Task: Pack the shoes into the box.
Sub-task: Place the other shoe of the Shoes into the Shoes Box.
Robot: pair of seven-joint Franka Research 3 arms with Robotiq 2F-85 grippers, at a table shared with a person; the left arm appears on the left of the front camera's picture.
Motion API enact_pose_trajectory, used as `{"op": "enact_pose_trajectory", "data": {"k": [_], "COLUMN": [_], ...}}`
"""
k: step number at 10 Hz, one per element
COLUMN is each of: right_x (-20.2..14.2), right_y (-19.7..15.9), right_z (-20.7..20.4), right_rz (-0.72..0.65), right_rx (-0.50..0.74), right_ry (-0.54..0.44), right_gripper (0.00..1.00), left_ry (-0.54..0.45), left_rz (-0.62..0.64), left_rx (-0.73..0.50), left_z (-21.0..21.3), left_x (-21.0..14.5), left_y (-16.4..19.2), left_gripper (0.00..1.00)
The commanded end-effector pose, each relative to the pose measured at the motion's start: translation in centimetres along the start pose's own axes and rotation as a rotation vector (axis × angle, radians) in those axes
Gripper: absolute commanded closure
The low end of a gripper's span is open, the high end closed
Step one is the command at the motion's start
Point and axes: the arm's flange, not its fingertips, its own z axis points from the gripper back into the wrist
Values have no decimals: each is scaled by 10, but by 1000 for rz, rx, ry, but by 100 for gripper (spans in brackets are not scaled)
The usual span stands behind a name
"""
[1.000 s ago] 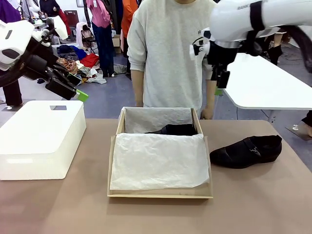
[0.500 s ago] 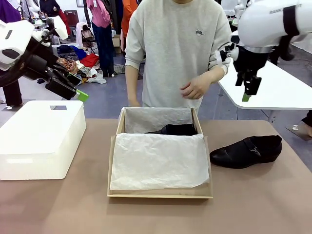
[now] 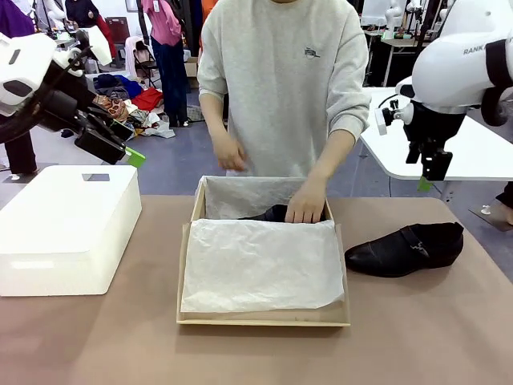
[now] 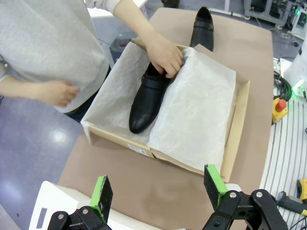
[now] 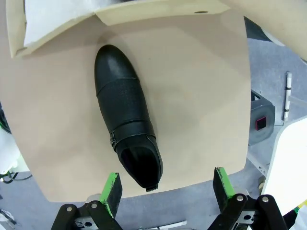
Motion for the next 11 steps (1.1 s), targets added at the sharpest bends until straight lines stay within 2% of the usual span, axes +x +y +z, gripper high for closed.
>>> {"op": "enact_pose_trajectory", "data": {"k": [1,2,8,11], "right_x": [-2,0,0,-29], "right_y": [-5,0,-1,-6], "right_z": [-5,0,-2,-21], "right_rz": [20,0,2,27], "right_rx": [8,0,6,-5], "right_ry": [-53,0,-6,-55], "right_gripper": [0,0,0,0], "left_ry": [-7,-7,-7,-7], "left_rz": [0,0,0,0], "left_rx": [-8,-8,-8,-8], "left_z": [1,1,1,1], "left_x": [0,0,0,0], "left_y": [0,0,0,0], "left_gripper": [0,0,0,0]}}
